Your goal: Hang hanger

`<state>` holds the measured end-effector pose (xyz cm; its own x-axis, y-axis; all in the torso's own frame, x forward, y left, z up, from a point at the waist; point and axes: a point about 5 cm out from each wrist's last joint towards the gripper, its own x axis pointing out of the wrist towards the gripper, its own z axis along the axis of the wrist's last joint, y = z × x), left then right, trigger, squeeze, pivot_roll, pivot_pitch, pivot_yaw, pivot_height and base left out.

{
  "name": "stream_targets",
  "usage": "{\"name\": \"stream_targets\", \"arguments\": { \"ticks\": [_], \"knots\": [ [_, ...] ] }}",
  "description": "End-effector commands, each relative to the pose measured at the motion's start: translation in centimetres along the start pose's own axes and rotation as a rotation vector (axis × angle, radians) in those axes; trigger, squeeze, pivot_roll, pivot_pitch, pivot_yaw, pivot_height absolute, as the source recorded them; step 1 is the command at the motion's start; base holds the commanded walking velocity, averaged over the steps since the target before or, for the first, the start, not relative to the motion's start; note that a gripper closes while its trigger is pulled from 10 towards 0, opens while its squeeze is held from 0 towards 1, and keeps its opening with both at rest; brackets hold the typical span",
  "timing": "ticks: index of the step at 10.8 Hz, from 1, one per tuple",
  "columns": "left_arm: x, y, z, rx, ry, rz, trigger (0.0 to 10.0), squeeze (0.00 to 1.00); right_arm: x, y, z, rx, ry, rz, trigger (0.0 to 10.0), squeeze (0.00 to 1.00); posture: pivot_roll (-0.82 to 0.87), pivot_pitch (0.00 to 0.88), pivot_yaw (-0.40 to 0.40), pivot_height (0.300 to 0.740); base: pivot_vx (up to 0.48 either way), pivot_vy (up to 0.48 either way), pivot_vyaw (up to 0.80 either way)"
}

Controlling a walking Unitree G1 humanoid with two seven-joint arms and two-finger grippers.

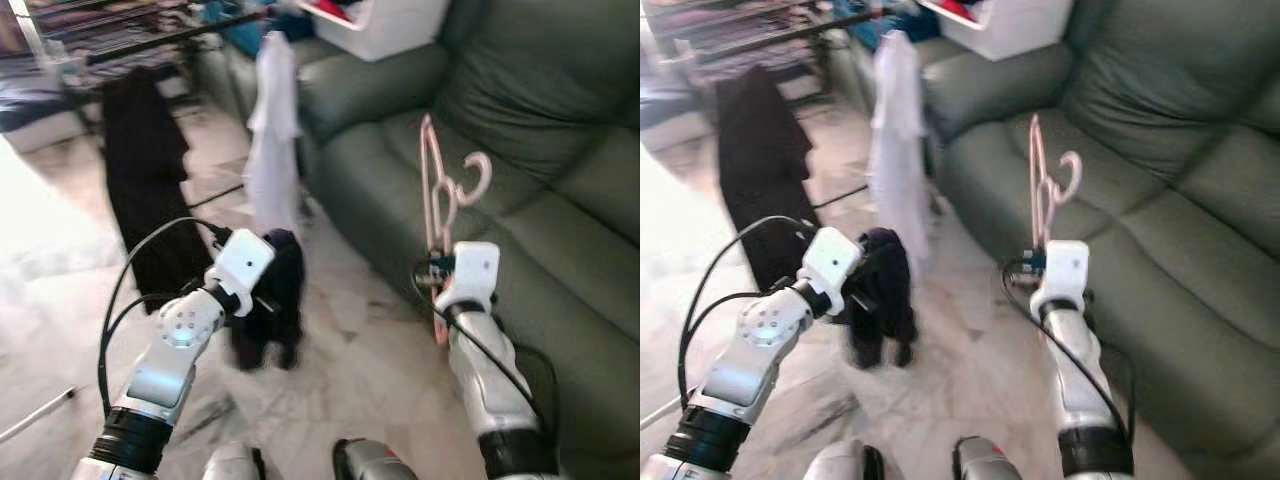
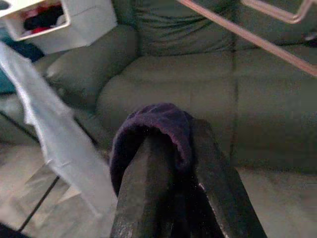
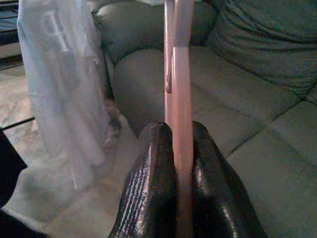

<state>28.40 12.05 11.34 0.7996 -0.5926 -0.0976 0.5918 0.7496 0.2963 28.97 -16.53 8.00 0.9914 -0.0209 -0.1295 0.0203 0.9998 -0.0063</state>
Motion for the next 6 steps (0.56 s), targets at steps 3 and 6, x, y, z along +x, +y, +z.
{"name": "stream_targets", "arguments": {
  "ticks": [3, 6],
  "knots": [
    [0.2, -0.2, 1.1, 0.001, -0.058, -0.004, 10.0, 0.00, 0.3, 1.9, 1.2, -0.085, -0.083, 0.092, 10.0, 0.00, -0.05, 0.094, -0.051, 0.740, 0.267, 0.000, -0.80],
    [0.6, -1.1, 1.3, -0.017, -0.068, -0.024, 10.0, 0.00, 0.3, 1.6, 1.7, -0.123, -0.124, 0.103, 10.0, 0.00, -0.07, 0.103, -0.072, 0.740, 0.286, 0.000, -0.80]
  ]
}}
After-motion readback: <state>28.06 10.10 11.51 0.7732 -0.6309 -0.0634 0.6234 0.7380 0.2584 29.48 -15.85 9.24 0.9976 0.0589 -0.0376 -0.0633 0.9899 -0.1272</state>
